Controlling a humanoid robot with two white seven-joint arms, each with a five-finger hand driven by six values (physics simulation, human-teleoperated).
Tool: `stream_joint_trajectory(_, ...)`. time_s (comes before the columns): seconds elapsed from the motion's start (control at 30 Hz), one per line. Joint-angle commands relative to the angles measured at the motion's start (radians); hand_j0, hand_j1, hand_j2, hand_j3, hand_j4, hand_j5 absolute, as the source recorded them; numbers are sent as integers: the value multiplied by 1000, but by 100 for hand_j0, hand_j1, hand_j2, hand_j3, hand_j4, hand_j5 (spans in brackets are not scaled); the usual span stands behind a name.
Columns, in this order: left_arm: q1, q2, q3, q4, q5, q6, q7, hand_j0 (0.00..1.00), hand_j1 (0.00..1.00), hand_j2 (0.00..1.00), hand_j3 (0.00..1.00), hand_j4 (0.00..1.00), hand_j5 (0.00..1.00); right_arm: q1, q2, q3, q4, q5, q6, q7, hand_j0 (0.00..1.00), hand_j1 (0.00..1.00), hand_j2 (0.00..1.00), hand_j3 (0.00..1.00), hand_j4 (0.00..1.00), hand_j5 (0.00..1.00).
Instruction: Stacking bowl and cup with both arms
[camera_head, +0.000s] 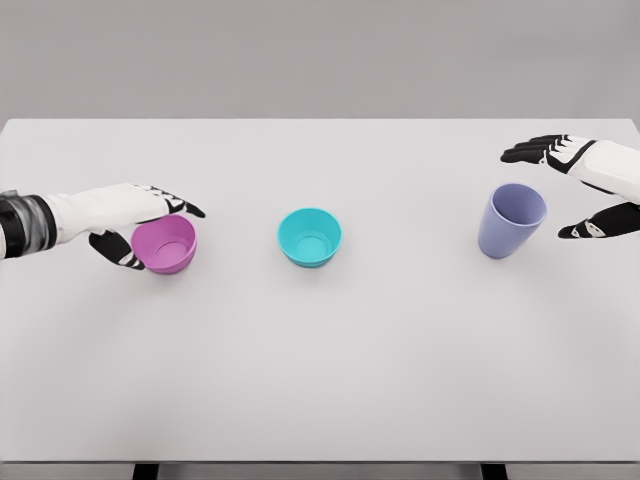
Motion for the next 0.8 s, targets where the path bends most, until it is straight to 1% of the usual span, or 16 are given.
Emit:
stream_joint_trajectory(0.0, 0, 1, 0, 0, 0, -14, 0, 92, 92, 92, 92, 92, 92, 0, -2, 0, 0, -7, 3, -1, 100, 100, 100, 100, 100, 100)
stream_joint_trajectory(0.07, -2, 1, 2, 0, 1, 6, 0, 92, 92, 92, 92, 92, 92, 2, -4, 0, 0, -7, 3, -1, 100, 100, 100, 100, 100, 100)
stream_joint_trajectory(0.1, -2, 0, 2, 0, 0, 43, 0, 91, 91, 91, 91, 91, 91, 2, -4, 0, 0, -7, 3, -1, 100, 100, 100, 100, 100, 100)
stream_joint_trajectory(0.17, 0, -5, 2, -6, 1, 164, 0, 91, 91, 91, 91, 91, 91, 2, -4, -1, 1, -7, 3, -1, 100, 100, 100, 100, 100, 100)
stream_joint_trajectory(0.2, 0, -5, 2, -11, 1, 190, 0, 91, 91, 91, 91, 91, 91, 2, -4, -1, 4, -7, 3, -1, 100, 100, 100, 100, 100, 100)
stream_joint_trajectory(0.3, 3, -5, 0, -14, 1, 200, 0, 89, 89, 89, 89, 89, 89, 2, -2, -1, 0, -7, 3, -1, 100, 100, 100, 100, 100, 100)
stream_joint_trajectory(0.4, 8, -14, -4, -15, 0, 249, 0, 90, 90, 90, 90, 90, 90, 2, -2, 0, 0, -7, 3, -1, 100, 100, 100, 100, 100, 100)
stream_joint_trajectory(0.53, 8, -19, -15, -22, -2, 252, 0, 91, 91, 91, 91, 91, 91, 8, -1, 0, -4, -7, 3, -1, 100, 100, 100, 100, 100, 100)
stream_joint_trajectory(0.63, 8, -19, -16, -23, -2, 249, 0, 94, 94, 94, 94, 94, 94, 8, -2, 0, -4, -7, 3, -1, 100, 100, 100, 100, 100, 100)
stream_joint_trajectory(0.7, 8, -19, -21, -25, -2, 242, 0, 100, 100, 100, 100, 100, 100, 8, -2, 0, -5, -7, 3, -1, 100, 100, 100, 100, 100, 100)
stream_joint_trajectory(0.77, 8, -20, -21, -23, -2, 236, 0, 100, 100, 100, 100, 100, 100, 8, -2, 0, -4, -7, 3, -1, 100, 100, 100, 100, 100, 100)
